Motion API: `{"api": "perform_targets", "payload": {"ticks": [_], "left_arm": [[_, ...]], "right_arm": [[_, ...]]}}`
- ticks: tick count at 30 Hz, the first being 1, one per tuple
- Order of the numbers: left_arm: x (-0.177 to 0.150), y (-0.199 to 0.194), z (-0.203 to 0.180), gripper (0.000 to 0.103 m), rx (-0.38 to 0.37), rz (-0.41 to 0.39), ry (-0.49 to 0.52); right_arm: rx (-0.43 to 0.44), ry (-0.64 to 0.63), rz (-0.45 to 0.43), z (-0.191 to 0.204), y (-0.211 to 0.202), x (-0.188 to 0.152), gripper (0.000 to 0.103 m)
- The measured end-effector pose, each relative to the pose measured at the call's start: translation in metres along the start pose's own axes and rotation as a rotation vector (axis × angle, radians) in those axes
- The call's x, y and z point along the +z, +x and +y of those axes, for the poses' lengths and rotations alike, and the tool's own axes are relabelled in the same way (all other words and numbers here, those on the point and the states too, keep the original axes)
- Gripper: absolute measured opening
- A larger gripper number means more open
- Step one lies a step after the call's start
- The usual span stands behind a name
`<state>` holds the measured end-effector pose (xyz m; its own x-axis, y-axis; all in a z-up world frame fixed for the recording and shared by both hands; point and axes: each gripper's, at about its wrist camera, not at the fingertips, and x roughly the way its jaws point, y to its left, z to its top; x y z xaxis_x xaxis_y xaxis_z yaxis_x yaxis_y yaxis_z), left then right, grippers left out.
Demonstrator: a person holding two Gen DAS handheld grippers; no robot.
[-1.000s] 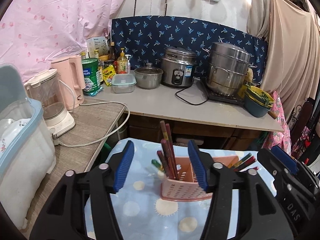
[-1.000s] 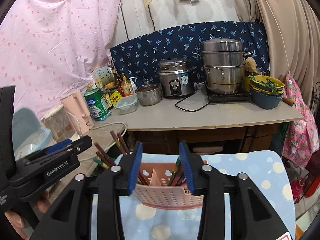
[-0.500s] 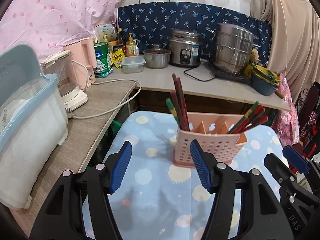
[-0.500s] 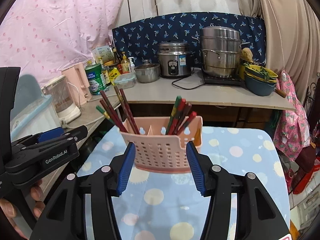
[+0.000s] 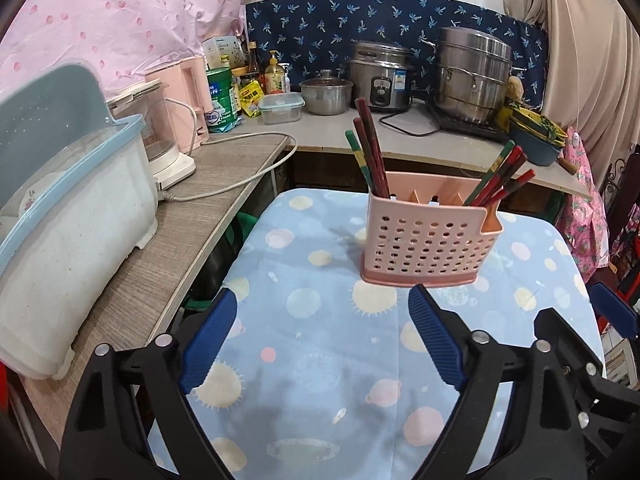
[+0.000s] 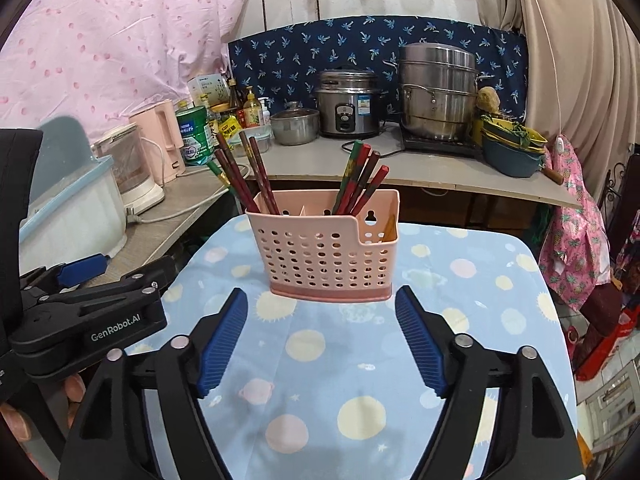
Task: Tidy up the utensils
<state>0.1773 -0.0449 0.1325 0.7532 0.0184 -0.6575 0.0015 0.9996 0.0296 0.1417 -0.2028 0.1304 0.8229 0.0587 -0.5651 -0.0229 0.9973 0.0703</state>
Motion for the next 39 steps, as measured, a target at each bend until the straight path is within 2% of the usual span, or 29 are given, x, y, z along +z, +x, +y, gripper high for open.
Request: {"api": "perform_targets", "payload": {"ticks": [4,12,24,39], "left_arm": [[-0.008,-0.004,-0.001,0.089,-0.001,0.004,0.008],[-0.019,-0.007,0.001,0.092,0.007,0.007,0.01],[-0.035,-0.007,0.005,0.092,0.034,0.022,0.022],[-0.046,-0.002,0.005,0.092,0.029,0.057,0.033]], "right_arm": [[-0.018,0.005,-0.007,0.0,-0.008,-0.008,0.084],[-0.065,-0.047,0.005,0.005,-0.012,-0.021,0.085],[-0.091,-0.022,0.04,0.001,-0.011,-0.03,0.085],[-0.083,0.004,0.071,0.001,-0.003,-0.037,0.085]]}}
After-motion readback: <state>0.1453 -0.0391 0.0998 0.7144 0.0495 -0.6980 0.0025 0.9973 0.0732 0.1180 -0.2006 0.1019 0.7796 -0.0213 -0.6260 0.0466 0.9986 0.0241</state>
